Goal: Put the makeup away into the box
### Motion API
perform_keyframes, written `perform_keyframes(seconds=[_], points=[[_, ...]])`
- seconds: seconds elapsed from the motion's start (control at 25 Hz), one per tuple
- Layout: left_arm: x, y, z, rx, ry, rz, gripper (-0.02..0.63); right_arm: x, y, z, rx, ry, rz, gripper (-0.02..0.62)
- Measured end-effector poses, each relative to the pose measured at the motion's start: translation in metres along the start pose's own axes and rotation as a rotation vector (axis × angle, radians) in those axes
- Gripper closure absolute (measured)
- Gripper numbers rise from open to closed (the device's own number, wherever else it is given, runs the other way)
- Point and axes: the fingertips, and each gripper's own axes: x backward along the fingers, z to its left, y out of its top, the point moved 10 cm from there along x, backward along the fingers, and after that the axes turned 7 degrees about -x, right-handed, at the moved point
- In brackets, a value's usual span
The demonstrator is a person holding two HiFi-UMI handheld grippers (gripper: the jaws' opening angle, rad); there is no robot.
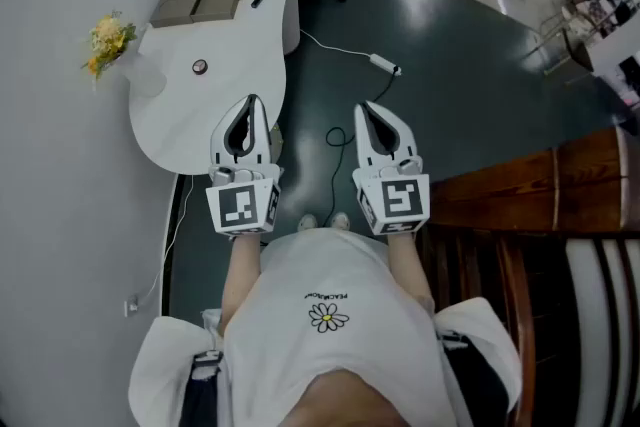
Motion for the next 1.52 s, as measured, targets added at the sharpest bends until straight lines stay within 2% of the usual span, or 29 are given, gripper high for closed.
perform_keyframes(seconds=[0.2,0.4,0.6,0.92,1.2,1.4,1.52], points=[[-0.003,0.001,0.0,0.001,0.002,-0.005,0.586,-0.003,-0.001,-0.003,0.007,0.014,0.004,0.566],[-0.006,-0.002,-0.002,0.003,0.002,-0.002,0.586,-0.007,-0.006,-0.009,-0.03,0.014,0.012,0.566],[-0.012,-0.004,-0.008,0.003,0.005,0.009,0.586,-0.009,-0.01,-0.021,-0.066,0.029,-0.001,0.566],[-0.035,-0.008,-0.022,-0.014,0.014,0.007,0.586,-0.013,-0.011,-0.049,-0.061,0.031,-0.004,0.566],[-0.052,-0.01,-0.038,-0.006,0.033,-0.019,0.586,-0.015,-0.009,-0.077,-0.042,0.042,-0.041,0.566],[-0.079,-0.009,-0.041,0.041,0.015,-0.062,0.586,-0.021,-0.008,-0.095,-0.057,0.029,-0.061,0.566],[-0.109,-0.017,-0.042,0.03,-0.017,-0.095,0.586,-0.036,-0.01,-0.108,-0.04,0.013,-0.081,0.566]])
